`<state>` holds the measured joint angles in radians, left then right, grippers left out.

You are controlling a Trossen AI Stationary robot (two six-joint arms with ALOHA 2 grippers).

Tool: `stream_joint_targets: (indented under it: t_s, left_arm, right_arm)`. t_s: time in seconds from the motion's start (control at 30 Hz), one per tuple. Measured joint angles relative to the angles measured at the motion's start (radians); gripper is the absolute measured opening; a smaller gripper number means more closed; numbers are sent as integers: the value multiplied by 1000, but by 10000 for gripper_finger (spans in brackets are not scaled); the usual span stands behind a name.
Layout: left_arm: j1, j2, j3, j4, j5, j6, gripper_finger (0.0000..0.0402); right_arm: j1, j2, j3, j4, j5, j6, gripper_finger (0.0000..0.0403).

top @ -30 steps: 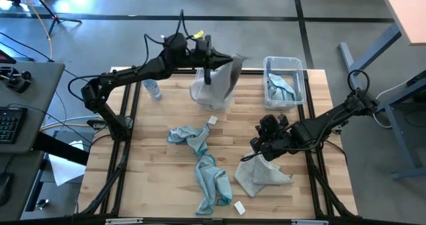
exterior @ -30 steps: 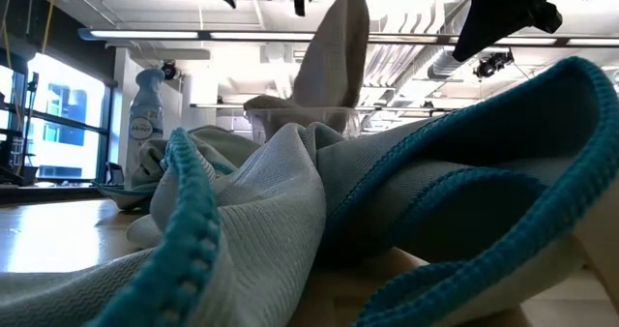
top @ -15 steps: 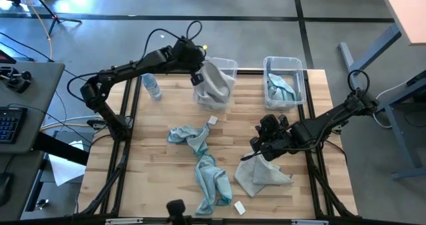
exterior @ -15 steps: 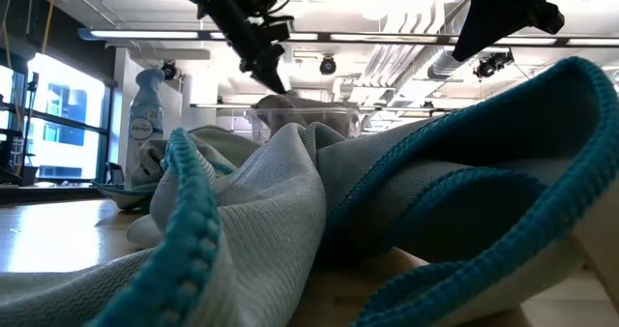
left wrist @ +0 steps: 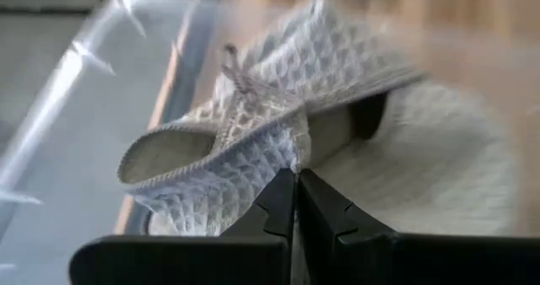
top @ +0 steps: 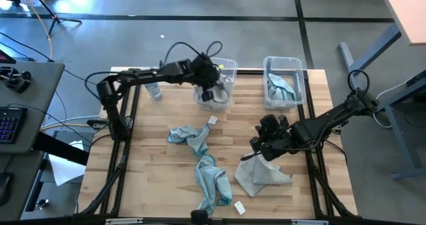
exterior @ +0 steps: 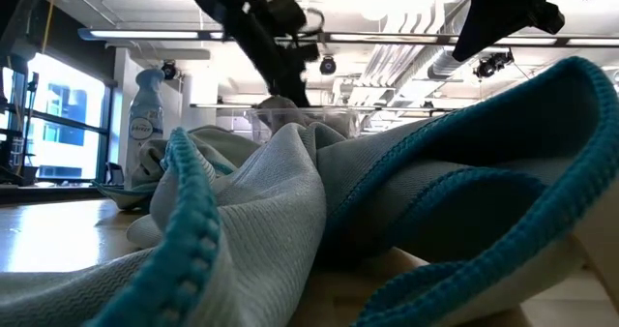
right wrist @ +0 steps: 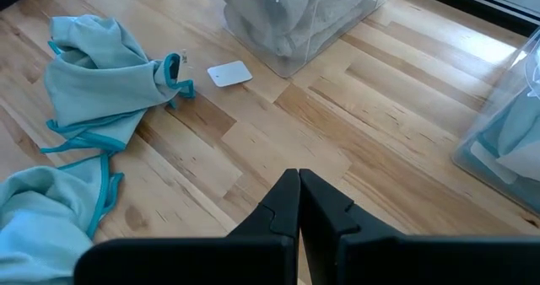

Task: Sort microfiber towel by color & place in baskets
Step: Put the white microfiber cloth into the left transparent bin

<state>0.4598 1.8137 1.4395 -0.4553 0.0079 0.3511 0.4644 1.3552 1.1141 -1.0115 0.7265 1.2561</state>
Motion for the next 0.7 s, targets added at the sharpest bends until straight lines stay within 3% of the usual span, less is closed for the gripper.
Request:
stream_joint_targets:
  t_s: [0.43, 0.7]
  left_arm:
    - [-3, 99, 3, 52, -26, -122, 2]
    - [-2, 105, 57, 18, -79, -132, 69]
  right_arm:
    - [0, 0, 0, 9, 0, 1, 0]
    - [0, 0, 0, 32, 0, 3, 0]
